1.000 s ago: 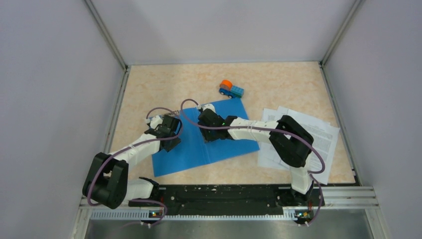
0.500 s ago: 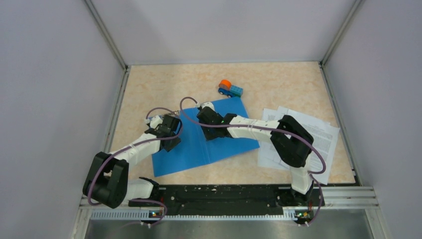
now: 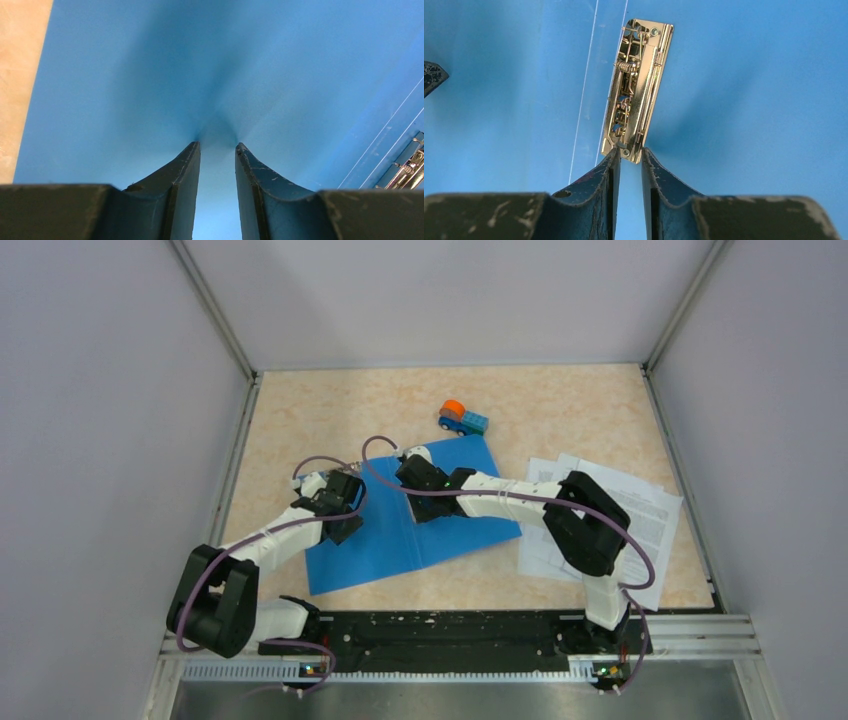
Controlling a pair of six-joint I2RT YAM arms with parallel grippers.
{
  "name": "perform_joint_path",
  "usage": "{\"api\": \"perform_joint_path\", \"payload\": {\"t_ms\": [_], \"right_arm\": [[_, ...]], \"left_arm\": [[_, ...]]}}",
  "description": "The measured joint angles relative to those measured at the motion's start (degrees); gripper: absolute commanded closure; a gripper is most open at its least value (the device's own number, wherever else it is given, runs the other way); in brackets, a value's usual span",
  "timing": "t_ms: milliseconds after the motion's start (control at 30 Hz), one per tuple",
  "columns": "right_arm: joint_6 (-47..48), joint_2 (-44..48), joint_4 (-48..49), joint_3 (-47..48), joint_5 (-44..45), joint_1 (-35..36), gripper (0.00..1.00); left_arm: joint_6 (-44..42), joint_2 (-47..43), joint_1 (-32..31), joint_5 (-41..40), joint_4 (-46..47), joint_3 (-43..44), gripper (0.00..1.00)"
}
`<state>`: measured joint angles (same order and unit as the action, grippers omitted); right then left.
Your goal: Put the files into the folder
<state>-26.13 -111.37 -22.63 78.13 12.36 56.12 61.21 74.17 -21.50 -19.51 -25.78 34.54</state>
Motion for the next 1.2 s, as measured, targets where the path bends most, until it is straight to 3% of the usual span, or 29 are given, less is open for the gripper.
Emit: {"api": "perform_joint_path", "payload": {"t_ms": [1200], "right_arm": [[-1.6,-1.5,-1.8,2.6,1.3,1.9,0.83]], "left_arm": [[1.7,0.0,0.0,-0.7,-0.3,0.0,0.61]]}}
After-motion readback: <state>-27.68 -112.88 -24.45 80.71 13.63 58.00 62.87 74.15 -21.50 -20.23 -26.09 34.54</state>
